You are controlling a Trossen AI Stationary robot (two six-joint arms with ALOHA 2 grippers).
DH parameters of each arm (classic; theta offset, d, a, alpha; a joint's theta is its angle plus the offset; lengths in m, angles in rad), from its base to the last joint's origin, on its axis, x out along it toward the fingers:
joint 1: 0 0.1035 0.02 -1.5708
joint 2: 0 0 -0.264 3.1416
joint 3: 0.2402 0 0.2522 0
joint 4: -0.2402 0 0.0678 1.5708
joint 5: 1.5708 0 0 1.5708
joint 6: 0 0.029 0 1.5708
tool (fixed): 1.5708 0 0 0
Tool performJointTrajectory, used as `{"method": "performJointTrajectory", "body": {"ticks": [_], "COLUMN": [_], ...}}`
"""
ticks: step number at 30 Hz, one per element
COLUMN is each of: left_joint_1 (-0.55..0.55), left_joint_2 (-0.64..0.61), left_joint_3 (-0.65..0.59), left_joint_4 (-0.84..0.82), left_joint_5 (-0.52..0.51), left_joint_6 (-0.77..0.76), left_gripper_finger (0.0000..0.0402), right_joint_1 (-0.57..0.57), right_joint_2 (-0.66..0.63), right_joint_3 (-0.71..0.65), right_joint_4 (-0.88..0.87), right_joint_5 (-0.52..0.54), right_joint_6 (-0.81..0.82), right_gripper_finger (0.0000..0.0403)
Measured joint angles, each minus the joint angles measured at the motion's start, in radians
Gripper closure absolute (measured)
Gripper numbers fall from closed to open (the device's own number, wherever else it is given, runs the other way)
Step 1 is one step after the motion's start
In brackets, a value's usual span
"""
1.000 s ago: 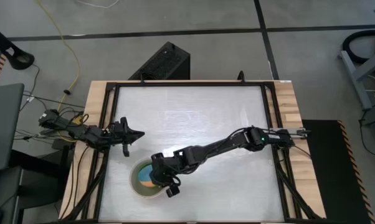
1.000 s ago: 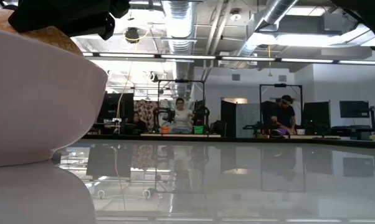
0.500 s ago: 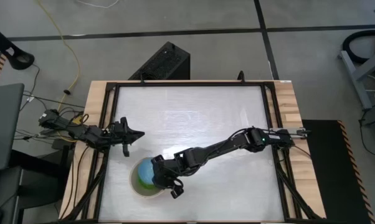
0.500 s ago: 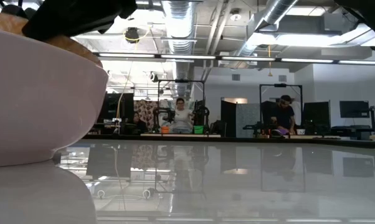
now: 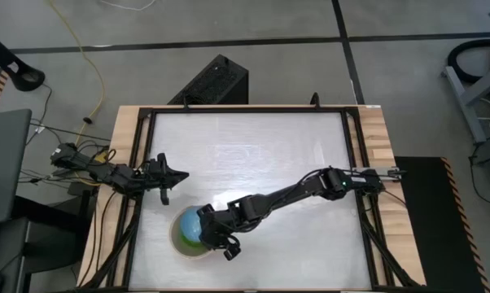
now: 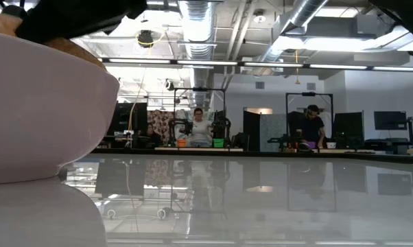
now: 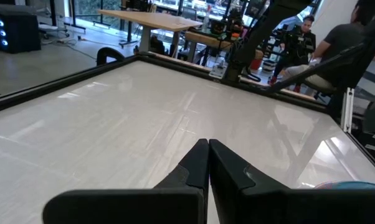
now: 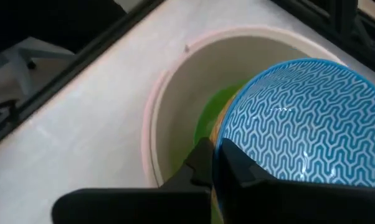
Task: Nest bowls inside each other by size order
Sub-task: Stack the blue bowl on top of the green bowl
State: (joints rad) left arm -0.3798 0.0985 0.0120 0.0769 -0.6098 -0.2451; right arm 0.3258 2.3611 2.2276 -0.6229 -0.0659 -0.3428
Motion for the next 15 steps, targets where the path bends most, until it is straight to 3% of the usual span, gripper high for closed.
{"method": "performJointTrajectory", "body": {"ticks": [15], "left_joint_1": [0.000], "left_joint_2": [0.000], "left_joint_3": [0.000], "left_joint_4": [0.000], "left_joint_5": [0.000], "left_joint_6": [-0.004], "left_gripper_finger": [0.0401], "right_joint_1": [-0.027], "right_joint_2": [0.000], "right_joint_3": [-0.009], "right_joint_4": [0.050], "right_joint_5": [0.011], "right_joint_6": [0.142], "right_gripper_finger": [0.0292]}}
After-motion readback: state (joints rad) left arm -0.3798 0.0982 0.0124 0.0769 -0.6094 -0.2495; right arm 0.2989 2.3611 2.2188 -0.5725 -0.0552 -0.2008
